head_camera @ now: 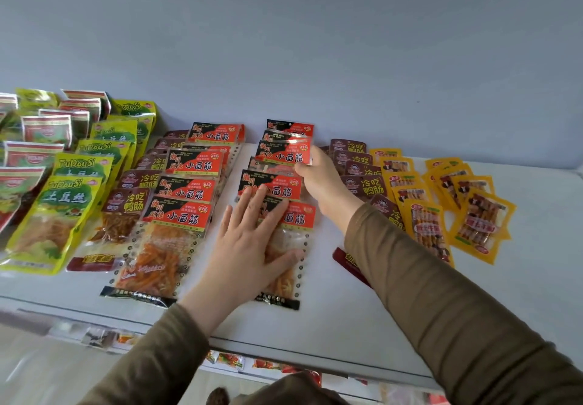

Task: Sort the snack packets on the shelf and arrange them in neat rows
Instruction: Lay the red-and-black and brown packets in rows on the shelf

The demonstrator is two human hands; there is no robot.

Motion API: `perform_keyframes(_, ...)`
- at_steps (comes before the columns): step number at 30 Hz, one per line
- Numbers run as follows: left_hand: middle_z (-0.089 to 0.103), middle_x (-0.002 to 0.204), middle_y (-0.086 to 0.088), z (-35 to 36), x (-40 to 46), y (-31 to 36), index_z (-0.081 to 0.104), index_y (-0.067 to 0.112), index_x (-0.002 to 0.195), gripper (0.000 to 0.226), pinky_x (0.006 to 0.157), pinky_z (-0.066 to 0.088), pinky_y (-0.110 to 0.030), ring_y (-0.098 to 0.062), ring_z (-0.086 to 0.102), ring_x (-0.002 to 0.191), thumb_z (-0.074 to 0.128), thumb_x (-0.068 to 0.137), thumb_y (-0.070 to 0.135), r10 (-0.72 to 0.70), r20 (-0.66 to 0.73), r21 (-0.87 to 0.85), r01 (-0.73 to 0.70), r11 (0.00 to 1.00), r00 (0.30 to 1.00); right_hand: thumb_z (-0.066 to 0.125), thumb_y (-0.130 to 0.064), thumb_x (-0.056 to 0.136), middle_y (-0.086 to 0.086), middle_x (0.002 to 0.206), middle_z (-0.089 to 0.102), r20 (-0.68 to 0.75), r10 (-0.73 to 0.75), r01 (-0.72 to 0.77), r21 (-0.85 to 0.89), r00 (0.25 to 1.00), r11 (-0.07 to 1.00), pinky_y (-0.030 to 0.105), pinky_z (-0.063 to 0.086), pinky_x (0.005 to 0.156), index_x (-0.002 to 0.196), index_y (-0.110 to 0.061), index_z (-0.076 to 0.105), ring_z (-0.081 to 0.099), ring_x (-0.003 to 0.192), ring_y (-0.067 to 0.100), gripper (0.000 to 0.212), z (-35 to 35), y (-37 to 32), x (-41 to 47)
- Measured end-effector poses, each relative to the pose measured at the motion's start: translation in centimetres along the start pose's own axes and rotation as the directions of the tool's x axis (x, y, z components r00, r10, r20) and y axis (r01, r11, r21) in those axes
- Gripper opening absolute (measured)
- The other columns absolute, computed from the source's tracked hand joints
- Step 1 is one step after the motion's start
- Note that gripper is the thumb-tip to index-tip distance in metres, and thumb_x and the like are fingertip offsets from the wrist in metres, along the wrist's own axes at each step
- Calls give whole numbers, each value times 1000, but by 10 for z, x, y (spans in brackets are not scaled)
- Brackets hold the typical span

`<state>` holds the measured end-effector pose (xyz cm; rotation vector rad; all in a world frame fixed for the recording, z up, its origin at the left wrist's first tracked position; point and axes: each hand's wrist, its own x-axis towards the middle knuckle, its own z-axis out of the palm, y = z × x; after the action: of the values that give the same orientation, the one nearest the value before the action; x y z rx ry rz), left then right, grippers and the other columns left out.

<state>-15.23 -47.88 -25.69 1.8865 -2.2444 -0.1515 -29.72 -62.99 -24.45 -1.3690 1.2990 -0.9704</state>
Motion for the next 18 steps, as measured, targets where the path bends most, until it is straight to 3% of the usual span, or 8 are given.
perform_keyframes(4,-14,171,11,1,1,-7,13,47,161,85,119,-5,-40,-15,-21,156,32,88,88,-40,-72,-99,33,995,997,47,-13,106,0,123,66,16,-8,7,15,1000,1000,21,54,66,139,-20,51,68,98,11,33,-5,0,1)
perform_keyframes(8,-27,166,17,4,3,-8,13,52,160,67,124,-3,-47,-20,-30,154,30,99,73,-127,-51,-244,111,963,991,46,-11,106,-1,123,66,52,-2,-1,46,999,999,12,51,57,138,-21,52,66,97,5,34,-8,2,-2)
perform_keyframes(12,-17,169,20,3,5,-5,13,51,160,69,125,17,-51,-22,-6,159,43,99,64,-146,-50,-349,120,929,988,56,-14,100,-3,112,68,25,42,-45,134,999,990,17,53,55,128,-21,54,69,95,12,29,-10,5,-2)
perform_keyframes(14,-12,168,21,1,3,-6,15,51,160,71,124,24,-50,-23,6,158,46,98,65,-140,-77,-372,102,923,987,60,-33,99,-3,114,67,-4,80,-78,153,997,985,28,58,70,128,-18,53,68,101,17,33,-11,2,-4)
perform_keyframes(15,-11,169,21,2,2,-6,14,50,160,72,123,25,-49,-23,8,158,47,97,66,-139,-84,-374,98,922,987,58,-40,100,-2,120,65,-20,64,-62,77,998,995,36,59,82,132,-17,51,66,107,18,40,-11,2,-4)
perform_keyframes(16,-10,169,20,3,1,-6,12,51,159,74,122,25,-48,-22,8,158,48,96,66,-144,-87,-387,100,917,986,55,-41,101,0,123,64,-38,28,-27,4,999,1000,43,57,91,133,-15,49,65,110,19,41,-10,2,-3)
perform_keyframes(18,-9,170,16,3,3,-5,8,48,160,79,122,20,-45,-18,4,158,50,96,66,-202,-96,-484,131,865,975,54,-29,103,4,120,65,-64,-44,41,-42,997,998,49,56,95,128,-14,52,66,108,22,29,-8,2,-2)
